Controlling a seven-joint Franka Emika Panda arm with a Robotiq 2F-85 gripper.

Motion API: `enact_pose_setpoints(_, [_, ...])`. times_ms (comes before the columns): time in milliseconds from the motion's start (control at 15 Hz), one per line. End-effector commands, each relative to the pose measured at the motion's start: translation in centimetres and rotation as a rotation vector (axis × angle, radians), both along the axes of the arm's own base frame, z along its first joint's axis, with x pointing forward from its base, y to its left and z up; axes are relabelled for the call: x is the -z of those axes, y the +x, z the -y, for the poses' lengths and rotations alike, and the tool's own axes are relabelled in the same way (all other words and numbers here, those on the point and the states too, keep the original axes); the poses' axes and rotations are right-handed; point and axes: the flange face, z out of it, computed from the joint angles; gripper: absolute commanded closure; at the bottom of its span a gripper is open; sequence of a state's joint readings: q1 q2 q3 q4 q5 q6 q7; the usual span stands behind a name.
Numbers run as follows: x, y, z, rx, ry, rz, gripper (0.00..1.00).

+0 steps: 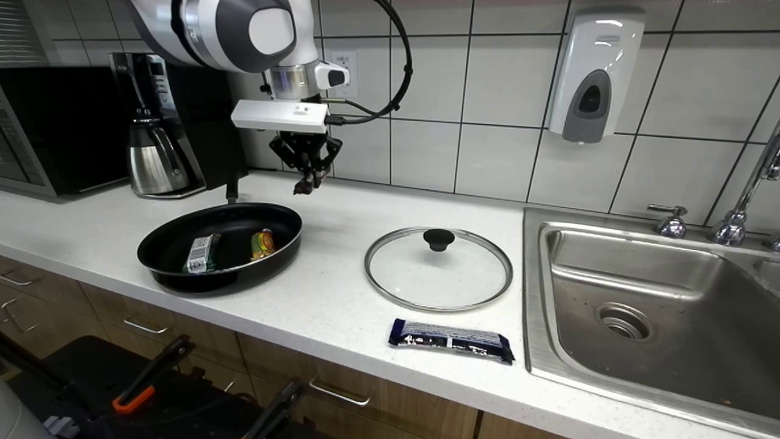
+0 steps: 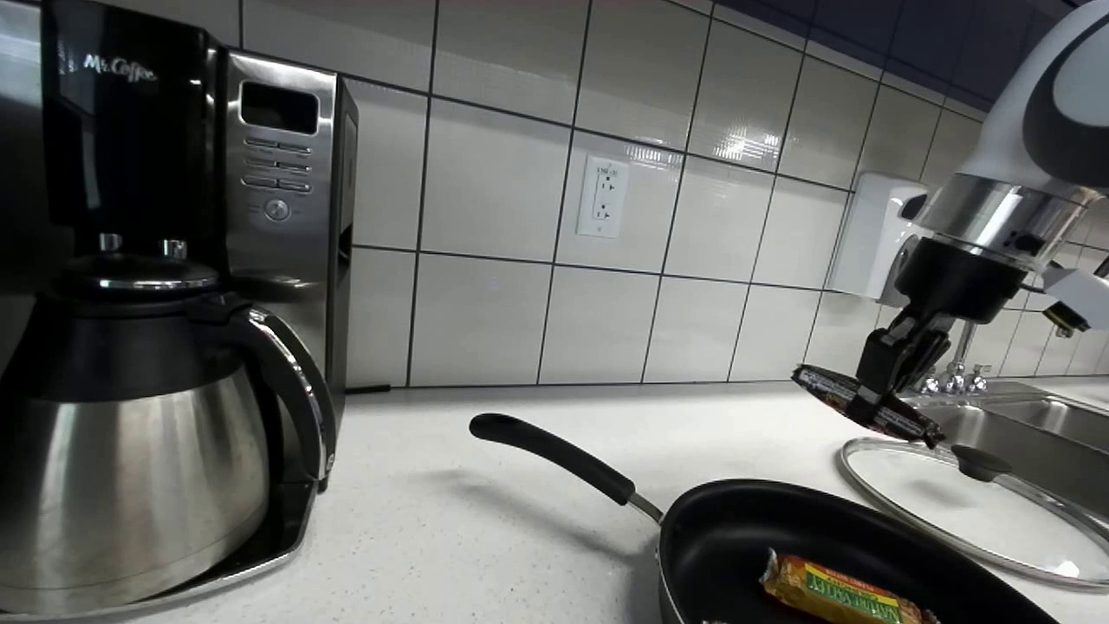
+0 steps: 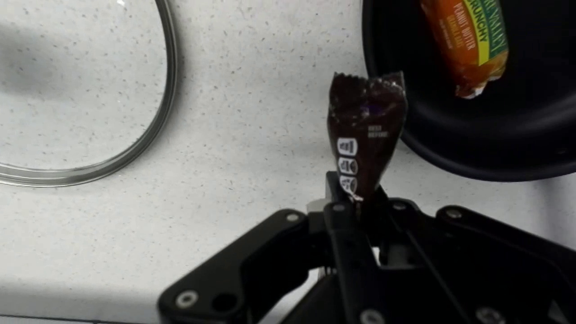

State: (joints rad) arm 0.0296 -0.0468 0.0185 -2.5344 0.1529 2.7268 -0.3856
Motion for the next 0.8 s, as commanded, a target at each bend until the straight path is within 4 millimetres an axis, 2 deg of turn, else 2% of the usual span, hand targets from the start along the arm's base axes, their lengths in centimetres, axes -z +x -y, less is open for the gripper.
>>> enact_pose_setpoints(0, [-1.6, -2.2, -1.9, -0.136, 0.059, -0.013, 0.97])
enact_pose_setpoints(333, [-1.8, -4.1, -4.3, -0.25, 0.109, -0.077, 0.97])
enact_pose_setpoints(733, [0.0, -5.4, -5.6, -0.334, 0.133, -0.195, 0.97])
